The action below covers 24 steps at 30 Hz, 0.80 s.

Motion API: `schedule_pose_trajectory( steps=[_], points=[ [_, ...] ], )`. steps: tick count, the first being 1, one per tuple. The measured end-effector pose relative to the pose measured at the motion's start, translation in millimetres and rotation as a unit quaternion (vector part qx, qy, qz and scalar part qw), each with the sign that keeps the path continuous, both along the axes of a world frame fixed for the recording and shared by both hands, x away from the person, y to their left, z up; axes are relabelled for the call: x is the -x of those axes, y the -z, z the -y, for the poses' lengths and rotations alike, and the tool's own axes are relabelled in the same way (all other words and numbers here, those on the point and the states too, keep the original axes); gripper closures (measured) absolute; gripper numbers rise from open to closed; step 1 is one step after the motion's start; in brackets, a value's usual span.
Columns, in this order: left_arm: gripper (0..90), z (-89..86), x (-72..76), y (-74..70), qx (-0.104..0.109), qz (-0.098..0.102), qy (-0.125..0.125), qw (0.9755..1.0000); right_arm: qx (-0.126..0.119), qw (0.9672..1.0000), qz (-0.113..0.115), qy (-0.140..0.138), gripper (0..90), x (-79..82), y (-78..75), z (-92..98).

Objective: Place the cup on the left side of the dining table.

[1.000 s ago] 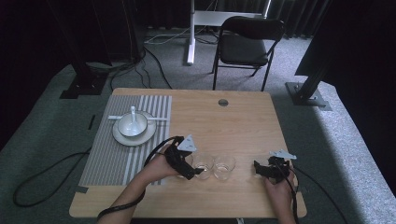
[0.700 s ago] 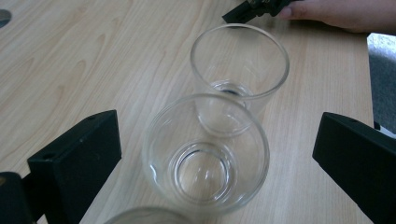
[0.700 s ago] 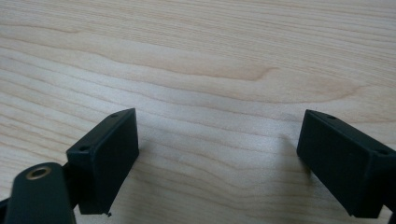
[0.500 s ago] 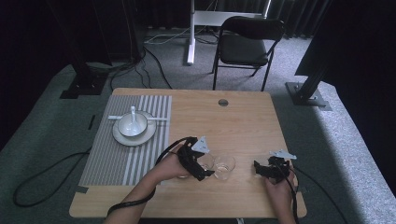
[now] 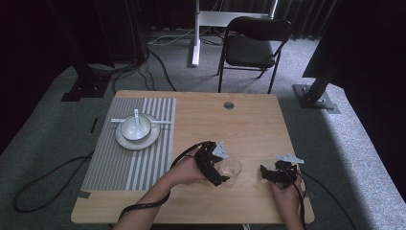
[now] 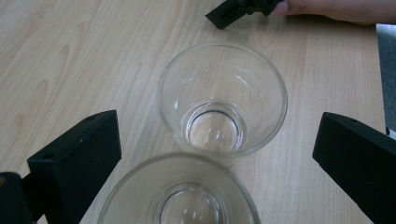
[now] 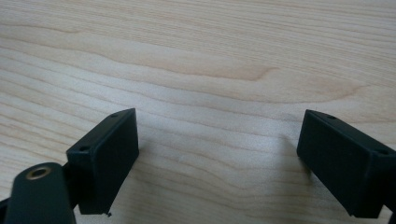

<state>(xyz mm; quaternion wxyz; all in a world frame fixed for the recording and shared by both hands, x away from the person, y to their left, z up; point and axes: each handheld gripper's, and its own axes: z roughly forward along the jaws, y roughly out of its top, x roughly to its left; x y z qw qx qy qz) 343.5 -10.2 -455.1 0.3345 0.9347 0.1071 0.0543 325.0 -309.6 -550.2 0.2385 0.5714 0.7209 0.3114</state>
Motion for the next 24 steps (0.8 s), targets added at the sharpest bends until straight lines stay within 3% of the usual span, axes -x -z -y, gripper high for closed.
schedule_pose_trajectory(
  steps=[9,22,24],
  points=[
    [1.5,19.8,0.3,2.6,-0.025,0.006,0.007,0.9996,0.000,1.0000,0.000,0.000,12.2,0.0,0.0,0.0],
    [1.5,44.7,-4.4,11.5,-0.077,-0.011,-0.010,0.9969,0.000,1.0000,0.000,0.000,12.2,0.0,0.0,0.0],
    [1.6,46.1,-4.4,11.9,-0.077,-0.012,-0.007,0.9970,0.000,1.0000,0.000,0.000,12.2,0.0,0.0,0.0]
  ],
)
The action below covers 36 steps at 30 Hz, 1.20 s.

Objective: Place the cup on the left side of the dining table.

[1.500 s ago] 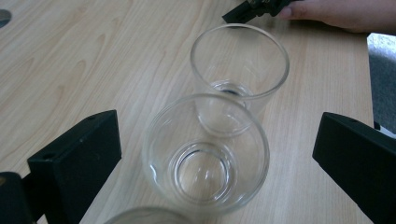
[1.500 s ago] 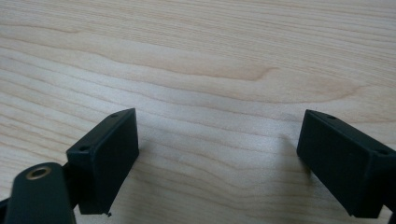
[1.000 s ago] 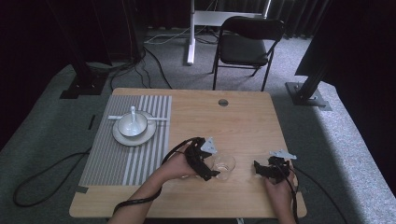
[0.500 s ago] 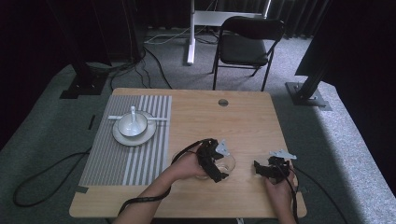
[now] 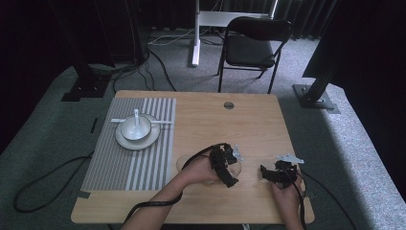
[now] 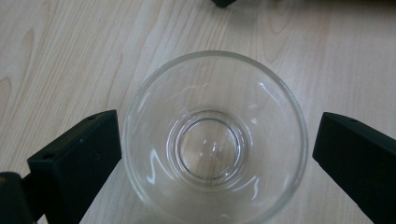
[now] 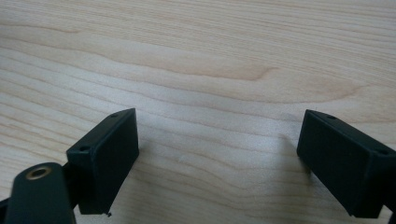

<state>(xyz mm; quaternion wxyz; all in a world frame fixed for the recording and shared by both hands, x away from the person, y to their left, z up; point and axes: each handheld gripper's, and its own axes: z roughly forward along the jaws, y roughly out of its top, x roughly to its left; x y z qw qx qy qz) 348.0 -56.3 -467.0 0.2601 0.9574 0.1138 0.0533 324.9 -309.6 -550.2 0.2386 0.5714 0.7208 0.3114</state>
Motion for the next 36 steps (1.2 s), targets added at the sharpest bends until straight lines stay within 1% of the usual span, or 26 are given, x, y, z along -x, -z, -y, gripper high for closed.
schedule_pose_trajectory(
  steps=[1,2,3,4,5,6,7,8,9,11,13,15,21,23,25,26,27,29,33,36],
  points=[
    [1.6,2.3,0.9,1.5,-0.005,0.001,0.001,1.0000,0.000,1.0000,0.000,0.000,12.2,0.0,0.0,0.0],
    [4.7,4.1,2.2,2.3,-0.014,0.009,-0.001,0.9999,0.000,1.0000,0.000,0.000,12.2,0.0,0.0,0.1],
    [6.8,4.1,2.2,2.3,-0.014,0.009,-0.001,0.9999,0.000,1.0000,0.000,0.000,12.2,0.0,0.0,0.1],
    [6.8,4.5,1.6,2.5,-0.020,0.008,-0.006,0.9998,0.001,1.0000,0.000,0.000,12.2,0.0,0.0,0.1],
    [12.2,4.7,1.5,3.0,-0.022,0.010,-0.009,0.9997,0.000,1.0000,0.000,0.000,12.2,0.0,0.1,0.1],
    [14.5,4.8,1.4,3.5,-0.025,0.009,-0.011,0.9996,0.000,1.0000,0.000,0.000,12.2,0.0,0.1,0.1],
    [14.5,4.6,1.0,3.7,-0.031,0.012,-0.011,0.9994,0.000,1.0000,0.000,0.000,12.2,0.0,0.1,0.1],
    [16.5,4.6,0.4,4.1,-0.034,0.010,-0.012,0.9993,0.000,1.0000,0.000,0.000,12.2,0.0,0.1,0.1],
    [16.5,4.8,-0.2,4.8,-0.039,0.010,-0.012,0.9991,0.000,1.0000,0.000,0.000,12.2,0.0,0.1,0.1],
    [17.7,5.2,0.0,5.6,-0.044,0.011,-0.013,0.9989,0.000,1.0000,0.000,0.000,12.2,0.0,0.1,0.0],
    [18.1,5.3,-0.7,6.6,-0.045,0.003,-0.018,0.9988,0.000,1.0000,0.000,0.000,12.2,0.0,0.0,-0.1],
    [18.4,5.3,-0.8,6.7,-0.044,0.001,-0.020,0.9988,0.000,1.0000,0.000,0.000,12.2,0.0,0.1,0.0],
    [18.7,6.2,0.2,5.9,-0.048,0.002,-0.020,0.9986,0.000,1.0000,0.000,0.000,12.3,0.0,0.1,0.0],
    [18.8,6.4,1.3,5.8,-0.047,0.004,-0.017,0.9987,0.000,1.0000,0.000,0.000,12.3,0.0,0.1,0.0],
    [18.8,6.7,1.7,6.2,-0.044,0.001,-0.021,0.9988,0.000,1.0000,0.000,0.000,12.2,0.0,0.1,0.0],
    [18.8,7.0,2.2,6.2,-0.043,0.002,-0.017,0.9989,0.000,1.0000,0.000,0.000,12.2,-0.1,0.0,0.0],
    [18.8,7.4,2.7,6.3,-0.042,0.003,-0.020,0.9989,0.000,1.0000,0.000,0.000,12.2,-0.1,0.0,0.0],
    [18.8,8.1,3.4,6.0,-0.044,0.000,-0.015,0.9989,0.000,1.0000,0.000,0.000,12.2,-0.1,0.0,0.1],
    [18.8,8.7,4.3,5.9,-0.044,-0.003,-0.015,0.9989,0.001,1.0000,0.000,0.000,12.3,-0.1,0.0,0.1],
    [18.9,7.9,5.5,4.3,-0.040,0.001,-0.011,0.9992,0.001,1.0000,0.000,0.000,12.2,-0.1,0.0,0.1]
  ],
)
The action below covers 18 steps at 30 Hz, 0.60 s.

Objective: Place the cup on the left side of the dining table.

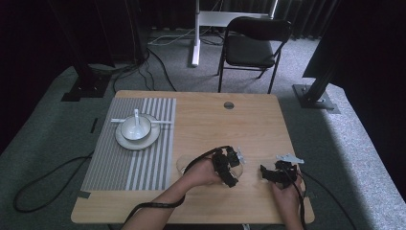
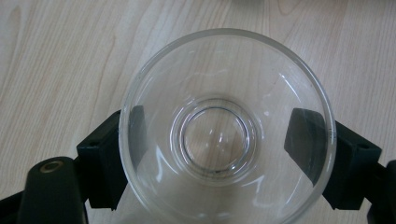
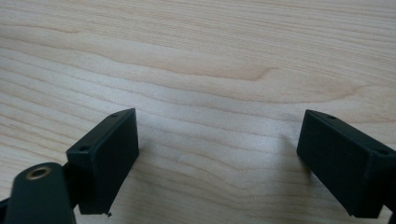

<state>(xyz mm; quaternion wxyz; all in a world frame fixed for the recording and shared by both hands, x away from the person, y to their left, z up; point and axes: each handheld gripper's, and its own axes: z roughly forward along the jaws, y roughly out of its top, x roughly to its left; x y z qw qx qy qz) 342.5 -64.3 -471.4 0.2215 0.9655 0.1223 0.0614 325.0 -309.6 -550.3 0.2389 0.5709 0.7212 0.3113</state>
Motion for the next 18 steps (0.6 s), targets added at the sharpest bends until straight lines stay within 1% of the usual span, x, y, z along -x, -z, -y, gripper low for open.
schedule_pose_trajectory(
  steps=[1,2,3,5,6,7,8,9,10,12,14,15,17,18],
  points=[
    [18.8,-0.7,-0.1,-1.3,0.006,-0.003,-0.004,1.0000,0.000,1.0000,0.000,0.000,12.2,0.0,0.0,0.0],
    [18.9,-0.9,-0.1,-2.1,0.005,-0.004,-0.001,1.0000,0.000,1.0000,0.000,0.000,12.2,0.0,0.0,0.0],
    [18.8,-1.4,0.3,-3.3,0.013,-0.001,-0.004,0.9999,0.000,1.0000,0.000,0.000,12.2,0.0,0.0,0.0],
    [18.9,-2.0,0.4,-6.7,0.016,0.000,-0.004,0.9999,0.000,1.0000,0.000,0.000,12.2,0.0,0.0,0.0],
    [18.9,-2.6,0.3,-8.7,0.022,-0.001,-0.006,0.9997,-0.001,1.0000,0.000,0.000,12.2,0.0,-0.1,-0.1],
    [18.9,-2.9,1.0,-11.1,0.023,0.000,-0.002,0.9997,-0.001,1.0000,0.000,0.000,12.2,0.0,-0.1,-0.1],
    [18.9,-3.7,1.2,-14.2,0.027,0.001,-0.005,0.9996,-0.001,1.0000,0.000,0.001,12.3,0.0,-0.1,-0.2],
    [18.8,-4.5,1.1,-17.4,0.028,0.000,-0.002,0.9996,0.000,1.0000,0.000,0.000,12.3,0.0,0.0,-0.1],
    [18.9,-4.5,1.1,-17.4,0.028,0.000,-0.002,0.9996,0.000,1.0000,0.000,0.000,12.3,0.0,0.0,-0.1],
    [18.9,-6.1,1.1,-21.5,0.035,0.002,-0.005,0.9994,-0.001,1.0000,0.000,0.000,12.2,0.0,0.0,-0.1],
    [18.9,-8.3,1.4,-26.1,0.041,0.009,-0.009,0.9991,0.000,1.0000,0.000,0.000,12.2,0.0,0.0,-0.1],
    [18.9,-8.9,1.3,-27.8,0.039,0.010,-0.007,0.9991,0.000,1.0000,0.000,0.000,12.2,0.0,0.0,0.0],
    [18.9,-11.2,-0.1,-33.1,0.043,0.011,-0.009,0.9990,0.000,1.0000,-0.001,0.000,12.2,0.1,-0.2,0.1],
    [18.9,-12.2,0.0,-35.5,0.047,0.014,-0.007,0.9988,0.000,1.0000,0.000,0.000,12.2,0.1,-0.1,0.0]
  ],
)
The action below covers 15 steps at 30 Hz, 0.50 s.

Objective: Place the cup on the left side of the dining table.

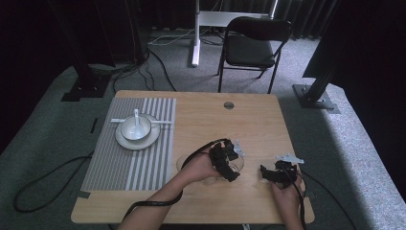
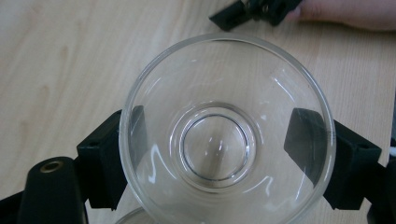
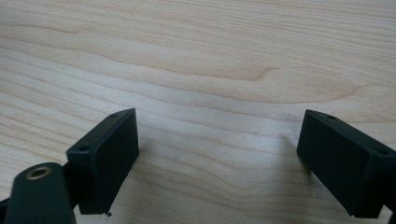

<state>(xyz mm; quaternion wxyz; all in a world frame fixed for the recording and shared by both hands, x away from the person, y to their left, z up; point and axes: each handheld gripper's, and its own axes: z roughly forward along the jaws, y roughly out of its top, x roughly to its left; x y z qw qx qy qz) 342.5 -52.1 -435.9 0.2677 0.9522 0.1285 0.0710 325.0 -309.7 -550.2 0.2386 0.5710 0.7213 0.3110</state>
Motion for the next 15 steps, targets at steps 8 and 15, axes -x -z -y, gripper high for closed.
schedule_pose_trajectory(
  steps=[8,15],
  points=[
    [18.9,-6.8,-1.0,-13.6,0.025,0.007,-0.014,0.9996,0.000,1.0000,0.000,0.000,12.2,0.0,0.0,0.0],
    [18.9,-13.4,-1.7,-24.9,0.035,0.015,-0.019,0.9991,0.001,1.0000,0.000,0.000,12.2,0.0,0.0,0.1]
  ],
)
